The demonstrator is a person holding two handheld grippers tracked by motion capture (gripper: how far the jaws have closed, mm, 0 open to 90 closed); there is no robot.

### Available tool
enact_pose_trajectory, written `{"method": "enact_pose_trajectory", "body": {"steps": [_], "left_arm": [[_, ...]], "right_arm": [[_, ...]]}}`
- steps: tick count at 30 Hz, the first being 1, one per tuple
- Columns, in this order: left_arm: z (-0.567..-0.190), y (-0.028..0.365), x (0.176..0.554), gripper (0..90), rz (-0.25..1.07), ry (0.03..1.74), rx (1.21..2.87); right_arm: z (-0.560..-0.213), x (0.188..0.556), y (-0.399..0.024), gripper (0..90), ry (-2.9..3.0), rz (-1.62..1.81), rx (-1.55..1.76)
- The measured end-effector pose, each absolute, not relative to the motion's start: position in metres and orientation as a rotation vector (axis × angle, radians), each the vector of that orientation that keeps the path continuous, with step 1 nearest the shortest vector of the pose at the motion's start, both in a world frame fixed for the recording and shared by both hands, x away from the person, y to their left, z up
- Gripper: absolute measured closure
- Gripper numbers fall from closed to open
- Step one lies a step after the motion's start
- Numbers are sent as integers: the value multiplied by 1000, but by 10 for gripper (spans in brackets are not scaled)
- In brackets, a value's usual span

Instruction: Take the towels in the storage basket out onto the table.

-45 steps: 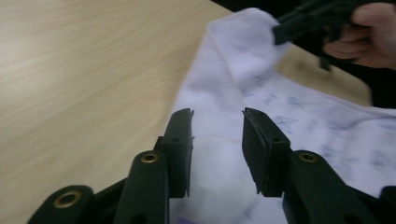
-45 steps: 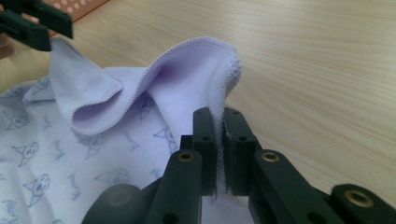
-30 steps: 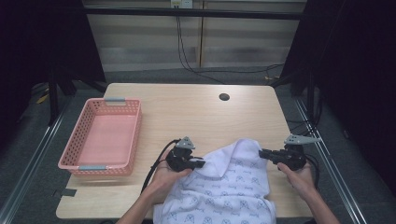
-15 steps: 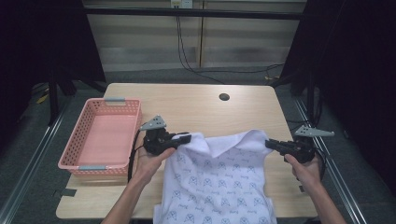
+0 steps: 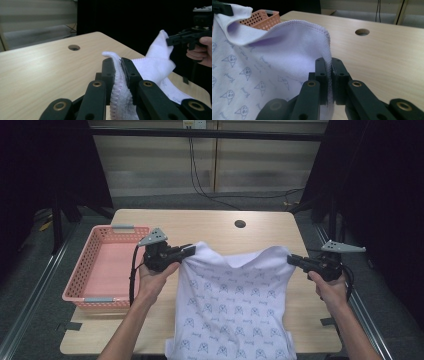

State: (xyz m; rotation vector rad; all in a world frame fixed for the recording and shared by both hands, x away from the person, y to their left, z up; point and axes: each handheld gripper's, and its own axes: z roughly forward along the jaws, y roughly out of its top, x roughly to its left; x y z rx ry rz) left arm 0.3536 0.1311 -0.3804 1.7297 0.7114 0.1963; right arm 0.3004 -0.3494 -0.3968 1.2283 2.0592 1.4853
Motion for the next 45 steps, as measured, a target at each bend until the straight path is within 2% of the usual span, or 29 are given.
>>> {"method": "enact_pose_trajectory", "body": {"steps": [10, 18, 19, 20, 21, 22, 23, 24, 25, 28, 34, 36, 37, 38, 39, 45], "left_arm": [[-343, 147, 369, 813, 283, 730, 1637], [-332, 148, 407, 810, 349, 780, 1650], [-331, 147, 415, 800, 362, 784, 1652], [-330, 146, 431, 710, 410, 780, 1660], [-330, 146, 431, 649, 410, 780, 1660], [-329, 148, 438, 649, 420, 815, 1659], [-329, 150, 444, 583, 431, 856, 1656], [-329, 153, 447, 553, 414, 864, 1672], [-330, 154, 447, 570, 431, 871, 1682], [-337, 152, 442, 540, 422, 874, 1709], [-354, 137, 416, 542, 344, 823, 1750], [-362, 130, 400, 555, 308, 787, 1777], [-366, 128, 391, 555, 308, 769, 1793], [-376, 126, 373, 570, 252, 756, 1799], [-376, 126, 373, 586, 252, 756, 1799], [-424, 128, 322, 629, 134, 738, 1932]], "right_arm": [[-358, 317, -345, 849, 2021, 1493, 1162], [-333, 361, -340, 849, 1964, 1505, 1167], [-331, 371, -340, 849, 1955, 1498, 1179], [-328, 393, -339, 849, 1939, 1462, 1199], [-328, 393, -339, 849, 1939, 1462, 1199], [-328, 404, -338, 846, 1930, 1439, 1226], [-330, 415, -338, 825, 1926, 1425, 1256], [-333, 425, -339, 755, 1923, 1409, 1287], [-338, 433, -339, 640, 1927, 1379, 1331], [-355, 443, -342, 528, 1915, 1303, 1391], [-370, 418, -340, 512, 1993, 1297, 1326], [-376, 389, -331, 502, 2078, 1287, 1254], [-376, 389, -331, 502, 2078, 1287, 1254], [-383, 365, -325, 502, 2115, 1274, 1214], [-383, 365, -325, 502, 2115, 1274, 1214], [-420, 301, -324, 531, 2208, 1316, 1211]]}}
